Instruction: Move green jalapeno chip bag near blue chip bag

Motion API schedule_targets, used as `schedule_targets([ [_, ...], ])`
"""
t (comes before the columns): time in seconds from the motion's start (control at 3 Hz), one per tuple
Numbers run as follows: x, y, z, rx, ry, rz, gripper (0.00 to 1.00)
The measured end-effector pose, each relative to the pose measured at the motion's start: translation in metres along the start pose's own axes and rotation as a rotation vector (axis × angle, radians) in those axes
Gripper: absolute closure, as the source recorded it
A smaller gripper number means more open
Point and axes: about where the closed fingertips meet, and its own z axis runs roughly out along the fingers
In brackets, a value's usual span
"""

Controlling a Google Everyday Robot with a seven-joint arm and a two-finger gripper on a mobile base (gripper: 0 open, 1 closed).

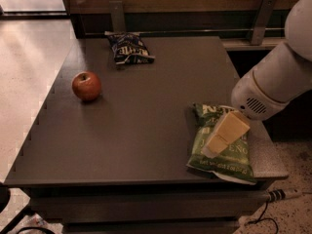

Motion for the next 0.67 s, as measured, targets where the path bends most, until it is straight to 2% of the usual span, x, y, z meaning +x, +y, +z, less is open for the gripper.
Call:
schedule_targets([
  [0.67, -0.003, 0.015, 0.053, -0.078, -0.036, 0.037, 0.01],
])
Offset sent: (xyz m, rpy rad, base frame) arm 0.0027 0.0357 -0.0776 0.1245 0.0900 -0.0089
